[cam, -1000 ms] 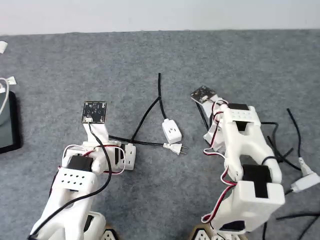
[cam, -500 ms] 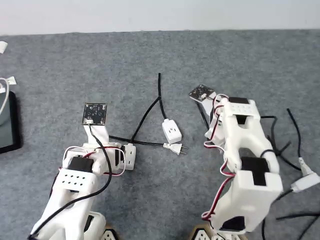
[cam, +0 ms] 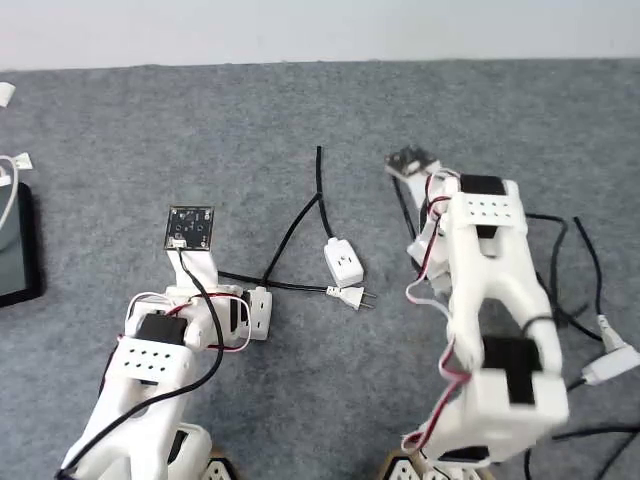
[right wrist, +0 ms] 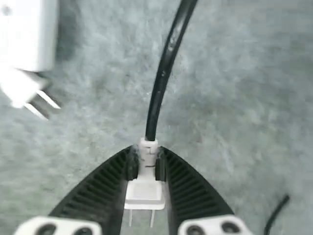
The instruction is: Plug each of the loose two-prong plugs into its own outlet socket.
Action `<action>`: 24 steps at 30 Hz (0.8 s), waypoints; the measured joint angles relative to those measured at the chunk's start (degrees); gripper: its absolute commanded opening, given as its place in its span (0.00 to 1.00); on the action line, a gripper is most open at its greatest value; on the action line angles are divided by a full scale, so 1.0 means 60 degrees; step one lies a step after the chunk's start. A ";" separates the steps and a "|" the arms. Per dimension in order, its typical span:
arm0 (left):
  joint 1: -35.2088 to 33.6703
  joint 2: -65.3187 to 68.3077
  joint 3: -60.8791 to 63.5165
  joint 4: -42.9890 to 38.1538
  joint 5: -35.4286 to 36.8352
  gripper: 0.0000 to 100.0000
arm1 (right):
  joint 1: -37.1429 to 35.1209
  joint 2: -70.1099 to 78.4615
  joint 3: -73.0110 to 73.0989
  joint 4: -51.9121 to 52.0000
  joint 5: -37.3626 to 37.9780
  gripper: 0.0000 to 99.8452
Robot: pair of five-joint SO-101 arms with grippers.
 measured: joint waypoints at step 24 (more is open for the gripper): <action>-0.0454 0.4132 -0.1963 0.0000 -0.1568 0.01 | -0.6652 -0.5363 0.1919 -0.0190 -0.2168 0.01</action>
